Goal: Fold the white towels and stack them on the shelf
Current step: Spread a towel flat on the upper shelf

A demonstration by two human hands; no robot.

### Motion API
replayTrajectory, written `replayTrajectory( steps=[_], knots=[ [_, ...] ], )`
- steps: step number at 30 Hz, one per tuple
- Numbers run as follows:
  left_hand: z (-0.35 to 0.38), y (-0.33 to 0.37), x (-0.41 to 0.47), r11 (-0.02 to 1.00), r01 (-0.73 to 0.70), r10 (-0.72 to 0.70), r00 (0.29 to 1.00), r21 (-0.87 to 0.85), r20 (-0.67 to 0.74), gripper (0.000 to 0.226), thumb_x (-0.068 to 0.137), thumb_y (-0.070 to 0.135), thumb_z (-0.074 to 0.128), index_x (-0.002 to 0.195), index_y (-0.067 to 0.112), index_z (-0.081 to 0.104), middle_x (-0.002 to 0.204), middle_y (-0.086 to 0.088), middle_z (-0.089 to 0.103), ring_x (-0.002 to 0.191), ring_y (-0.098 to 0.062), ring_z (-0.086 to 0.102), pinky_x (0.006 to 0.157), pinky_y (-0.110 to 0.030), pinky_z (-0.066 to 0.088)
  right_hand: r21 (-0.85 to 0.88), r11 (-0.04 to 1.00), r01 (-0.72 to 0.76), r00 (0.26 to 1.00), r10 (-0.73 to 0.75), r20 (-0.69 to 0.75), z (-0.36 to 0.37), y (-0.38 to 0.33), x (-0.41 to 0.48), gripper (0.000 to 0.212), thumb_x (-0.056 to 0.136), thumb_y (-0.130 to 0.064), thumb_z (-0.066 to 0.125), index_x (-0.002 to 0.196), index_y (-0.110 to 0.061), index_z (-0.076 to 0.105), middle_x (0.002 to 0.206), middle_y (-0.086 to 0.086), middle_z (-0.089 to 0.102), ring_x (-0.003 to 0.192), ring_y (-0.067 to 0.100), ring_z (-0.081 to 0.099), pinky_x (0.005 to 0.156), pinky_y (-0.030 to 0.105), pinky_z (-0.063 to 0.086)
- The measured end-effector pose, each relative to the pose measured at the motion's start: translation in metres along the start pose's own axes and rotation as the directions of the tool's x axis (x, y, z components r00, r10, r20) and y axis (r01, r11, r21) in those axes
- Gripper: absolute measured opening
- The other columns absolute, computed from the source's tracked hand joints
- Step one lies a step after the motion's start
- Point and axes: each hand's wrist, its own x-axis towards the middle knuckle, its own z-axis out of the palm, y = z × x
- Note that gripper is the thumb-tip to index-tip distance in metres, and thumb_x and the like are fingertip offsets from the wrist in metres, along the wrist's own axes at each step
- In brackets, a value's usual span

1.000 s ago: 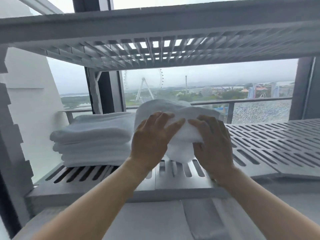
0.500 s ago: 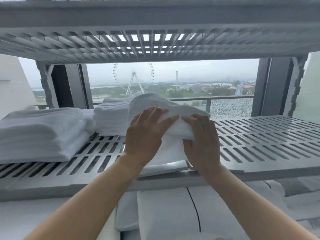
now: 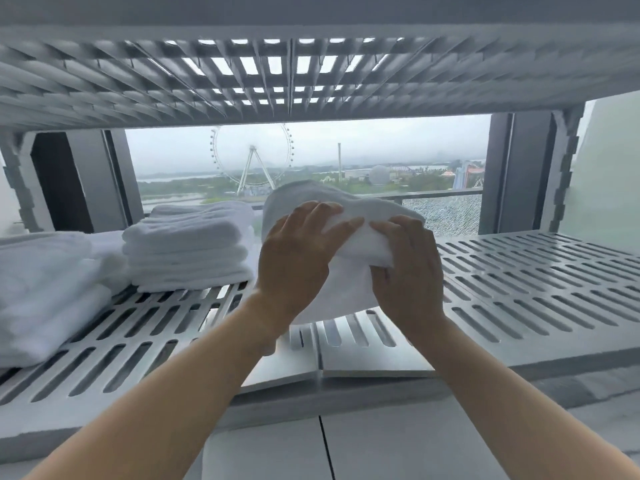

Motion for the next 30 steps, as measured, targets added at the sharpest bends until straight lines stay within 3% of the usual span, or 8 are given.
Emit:
replayTrajectory(
  steps=[8,22,30],
  knots=[
    [0.071,0.040,0.040,0.994,-0.093,0.093,0.996,-0.050,-0.009,0.055,0.064,-0.004,0.077,0.110,0.026,0.068,0.105,-0.003,0.068,0.098,-0.028,0.064,0.072,-0.038,0.055,-0.072,0.997,-0.034,0.999,0.034,-0.009,-0.006,0.088,0.011,0.048,0.064,0.006,0.058,0.109,-0.009,0.061,0.109,0.012,0.058,0.092,0.033,0.055,0.076,0.040,0.046],
    [0.161,0.191,0.106,1.000,0.000,-0.001,0.998,0.020,0.063,0.053,0.071,-0.003,0.060,0.112,0.031,0.067,0.106,0.000,0.067,0.099,-0.025,0.064,0.071,-0.035,0.053,0.037,0.999,0.011,0.998,-0.014,0.069,-0.065,0.273,0.026,0.049,0.066,0.005,0.058,0.112,-0.010,0.060,0.108,0.012,0.056,0.092,0.032,0.054,0.076,0.042,0.047],
    [0.200,0.232,0.135,0.999,-0.042,0.043,0.999,-0.016,0.031,0.053,0.073,-0.005,0.061,0.113,0.030,0.067,0.106,0.000,0.068,0.100,-0.025,0.063,0.072,-0.034,0.053,-0.011,1.000,-0.011,1.000,0.011,0.019,-0.081,0.331,0.033,0.049,0.064,0.006,0.058,0.110,-0.012,0.061,0.107,0.011,0.056,0.090,0.031,0.055,0.075,0.039,0.047]
  ],
)
